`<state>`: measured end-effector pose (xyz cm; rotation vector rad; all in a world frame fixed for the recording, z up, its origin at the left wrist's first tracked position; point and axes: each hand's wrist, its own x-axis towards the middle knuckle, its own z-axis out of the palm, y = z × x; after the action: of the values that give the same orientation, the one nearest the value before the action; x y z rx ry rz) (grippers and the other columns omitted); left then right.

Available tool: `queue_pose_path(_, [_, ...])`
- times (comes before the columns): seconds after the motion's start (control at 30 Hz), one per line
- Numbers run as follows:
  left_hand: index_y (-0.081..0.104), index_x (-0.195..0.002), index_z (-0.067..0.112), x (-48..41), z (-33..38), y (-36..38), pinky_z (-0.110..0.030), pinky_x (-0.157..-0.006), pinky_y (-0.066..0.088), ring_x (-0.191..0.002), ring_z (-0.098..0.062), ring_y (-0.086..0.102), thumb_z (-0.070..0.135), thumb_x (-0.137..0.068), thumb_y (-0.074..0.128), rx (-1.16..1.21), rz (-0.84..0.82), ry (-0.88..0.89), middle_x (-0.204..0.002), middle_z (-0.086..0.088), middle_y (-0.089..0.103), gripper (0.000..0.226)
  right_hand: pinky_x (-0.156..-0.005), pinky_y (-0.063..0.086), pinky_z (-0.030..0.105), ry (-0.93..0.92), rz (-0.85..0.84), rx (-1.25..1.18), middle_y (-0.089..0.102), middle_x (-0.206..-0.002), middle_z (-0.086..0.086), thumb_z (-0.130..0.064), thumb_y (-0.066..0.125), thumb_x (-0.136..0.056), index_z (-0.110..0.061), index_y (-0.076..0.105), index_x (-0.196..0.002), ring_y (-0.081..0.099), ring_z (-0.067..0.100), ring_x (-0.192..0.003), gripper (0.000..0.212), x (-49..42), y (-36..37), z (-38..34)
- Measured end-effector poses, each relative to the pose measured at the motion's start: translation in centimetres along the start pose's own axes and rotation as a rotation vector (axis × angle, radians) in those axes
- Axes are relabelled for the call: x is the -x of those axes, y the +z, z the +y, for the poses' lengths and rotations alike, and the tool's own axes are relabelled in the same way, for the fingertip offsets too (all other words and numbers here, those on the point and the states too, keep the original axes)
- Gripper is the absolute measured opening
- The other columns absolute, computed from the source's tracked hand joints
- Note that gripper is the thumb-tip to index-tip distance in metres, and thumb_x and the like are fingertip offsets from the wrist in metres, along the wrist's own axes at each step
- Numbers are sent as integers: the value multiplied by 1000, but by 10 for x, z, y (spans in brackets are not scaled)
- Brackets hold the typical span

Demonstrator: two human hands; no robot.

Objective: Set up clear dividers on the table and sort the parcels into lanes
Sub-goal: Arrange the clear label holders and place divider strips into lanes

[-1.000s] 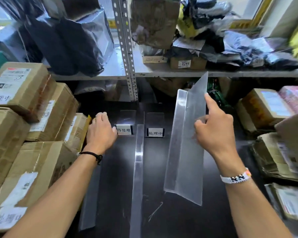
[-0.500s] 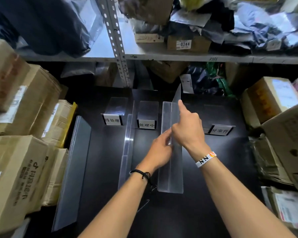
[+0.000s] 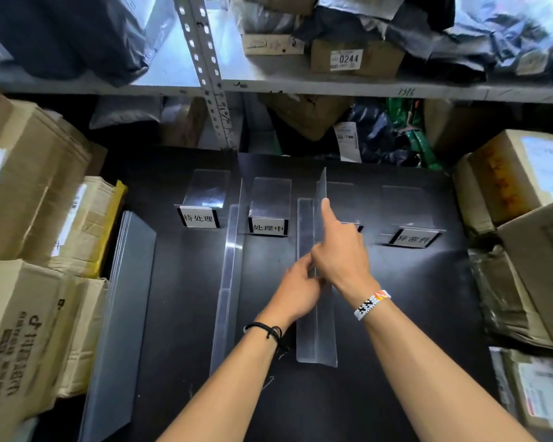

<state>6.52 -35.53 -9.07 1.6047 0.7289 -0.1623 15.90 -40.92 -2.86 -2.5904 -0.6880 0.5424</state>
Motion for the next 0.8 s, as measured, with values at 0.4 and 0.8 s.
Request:
queue_pose_path(0.4, [65,-134,18,2,-9,14,-23,-83,59,-107,-8,69,0,-97,48,85,24,-4,-114,3,78,44,-69,40,40,5,33,72,58,-84,8,-23,53,-102,-25,-1,-168,63,38,-89,86,19,14,18])
queue_pose_path(0.8, [38,-161,27,-43,-3,16,-23,-121,31,-148,-12,42,3,-102,46,75,77,-11,-162,3,45,65,-107,53,48,330,-156,-700,72,-133,-2,-46,36,-109,-38,68,-133,63,21,-127,41,39,48,64])
